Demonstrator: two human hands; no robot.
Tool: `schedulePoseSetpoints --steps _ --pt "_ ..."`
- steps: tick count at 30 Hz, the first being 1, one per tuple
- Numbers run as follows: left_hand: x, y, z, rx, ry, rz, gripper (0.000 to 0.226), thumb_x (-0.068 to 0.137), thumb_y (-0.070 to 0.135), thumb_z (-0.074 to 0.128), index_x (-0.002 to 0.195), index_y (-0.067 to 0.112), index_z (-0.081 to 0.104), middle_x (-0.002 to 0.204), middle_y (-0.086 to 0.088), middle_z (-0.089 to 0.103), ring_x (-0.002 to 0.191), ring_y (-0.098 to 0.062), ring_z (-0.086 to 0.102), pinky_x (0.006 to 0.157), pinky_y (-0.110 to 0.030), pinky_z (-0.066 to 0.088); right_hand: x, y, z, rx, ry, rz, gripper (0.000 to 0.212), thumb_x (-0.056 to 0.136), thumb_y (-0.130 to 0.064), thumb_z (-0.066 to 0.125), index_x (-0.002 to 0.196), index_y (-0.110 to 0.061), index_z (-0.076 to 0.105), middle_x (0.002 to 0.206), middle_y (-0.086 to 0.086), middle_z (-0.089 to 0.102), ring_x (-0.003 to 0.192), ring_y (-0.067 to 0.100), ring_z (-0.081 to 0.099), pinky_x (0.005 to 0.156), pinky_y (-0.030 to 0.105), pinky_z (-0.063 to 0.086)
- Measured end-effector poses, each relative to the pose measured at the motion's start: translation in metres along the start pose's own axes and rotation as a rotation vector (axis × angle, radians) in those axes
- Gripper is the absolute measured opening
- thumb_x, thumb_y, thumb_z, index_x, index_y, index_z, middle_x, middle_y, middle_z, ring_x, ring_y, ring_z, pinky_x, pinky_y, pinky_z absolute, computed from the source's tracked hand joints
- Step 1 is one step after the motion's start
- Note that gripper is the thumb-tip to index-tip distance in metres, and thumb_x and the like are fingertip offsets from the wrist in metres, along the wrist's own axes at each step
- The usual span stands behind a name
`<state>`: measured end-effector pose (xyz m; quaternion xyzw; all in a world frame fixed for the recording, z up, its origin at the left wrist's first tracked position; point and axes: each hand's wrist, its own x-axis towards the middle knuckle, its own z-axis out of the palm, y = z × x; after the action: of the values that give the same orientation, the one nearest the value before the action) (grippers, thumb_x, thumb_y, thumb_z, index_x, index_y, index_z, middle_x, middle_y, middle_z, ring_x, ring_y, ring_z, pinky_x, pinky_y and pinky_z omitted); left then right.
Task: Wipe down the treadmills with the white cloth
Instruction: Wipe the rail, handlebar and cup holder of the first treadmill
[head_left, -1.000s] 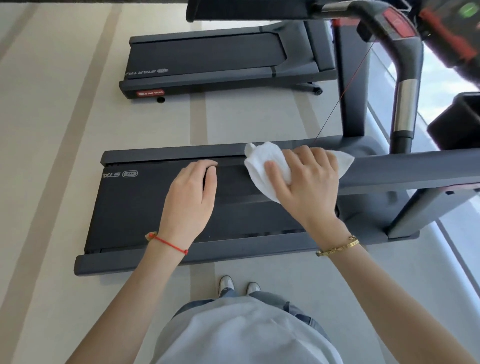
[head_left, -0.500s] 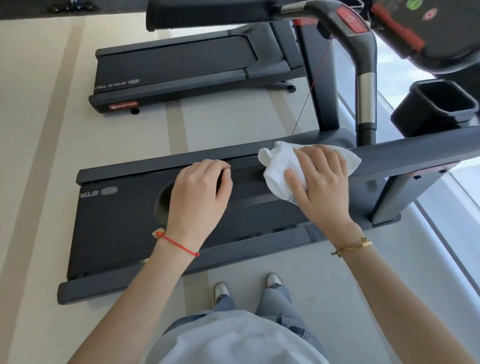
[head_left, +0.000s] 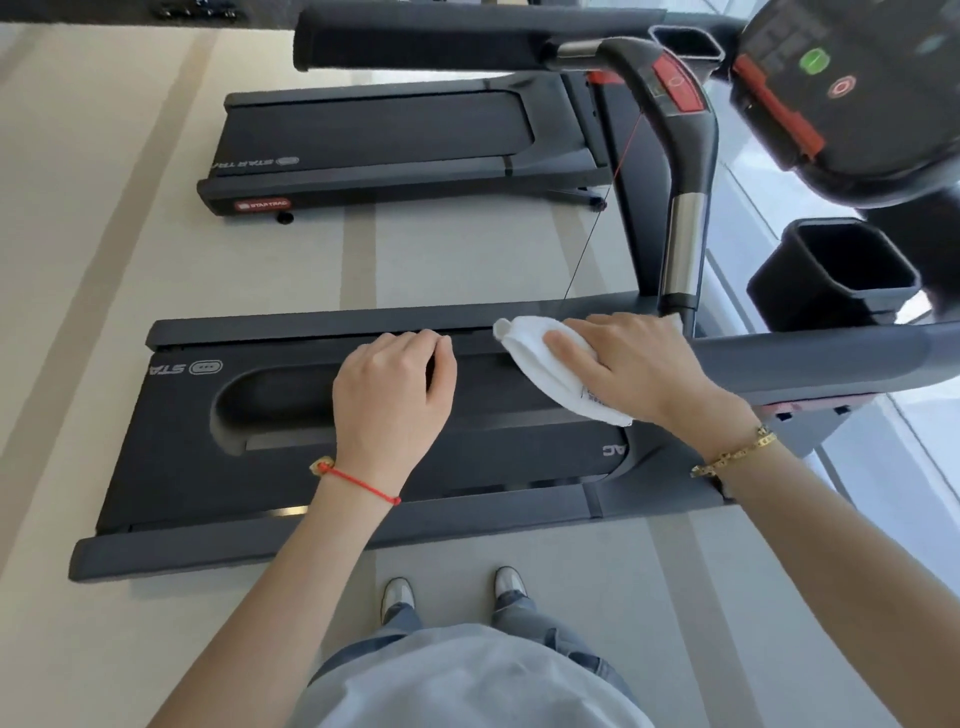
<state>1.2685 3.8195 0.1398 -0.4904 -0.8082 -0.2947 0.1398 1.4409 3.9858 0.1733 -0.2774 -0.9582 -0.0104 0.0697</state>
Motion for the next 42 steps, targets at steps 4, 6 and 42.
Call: schedulePoseSetpoints --steps 4,6,42 --pt "0.000 0.006 0.002 0.131 0.069 -0.021 0.042 0.097 0.019 0.050 0.056 0.013 0.054 0.048 0.001 0.046 0.047 -0.017 0.037 0.051 -0.025 0.027 0.019 -0.025 0.003 0.054 -0.052 -0.162 0.050 0.100 -0.052 0.023 0.086 -0.019 0.058 0.068 -0.001 0.059 0.062 0.023 0.057 0.057 0.033 0.042" --pt "0.000 0.006 0.005 0.168 0.069 -0.037 0.043 0.097 0.020 0.050 0.055 0.013 0.053 0.047 0.001 0.046 0.046 -0.019 0.038 0.050 -0.025 0.024 0.017 -0.023 0.004 0.067 -0.028 -0.224 0.052 0.099 -0.056 0.021 0.086 -0.020 0.056 0.066 -0.002 0.057 0.060 0.021 0.055 0.053 0.032 0.039" --pt "-0.017 -0.032 -0.024 0.138 0.058 -0.181 0.030 0.099 0.029 0.049 0.093 0.013 0.073 0.091 0.000 0.074 0.092 -0.023 0.066 0.093 -0.042 0.046 0.028 -0.017 0.001 0.172 -0.134 -0.435 0.061 0.089 -0.070 0.008 0.105 -0.027 0.048 0.077 -0.007 0.055 0.064 0.015 0.052 0.057 0.035 0.048"
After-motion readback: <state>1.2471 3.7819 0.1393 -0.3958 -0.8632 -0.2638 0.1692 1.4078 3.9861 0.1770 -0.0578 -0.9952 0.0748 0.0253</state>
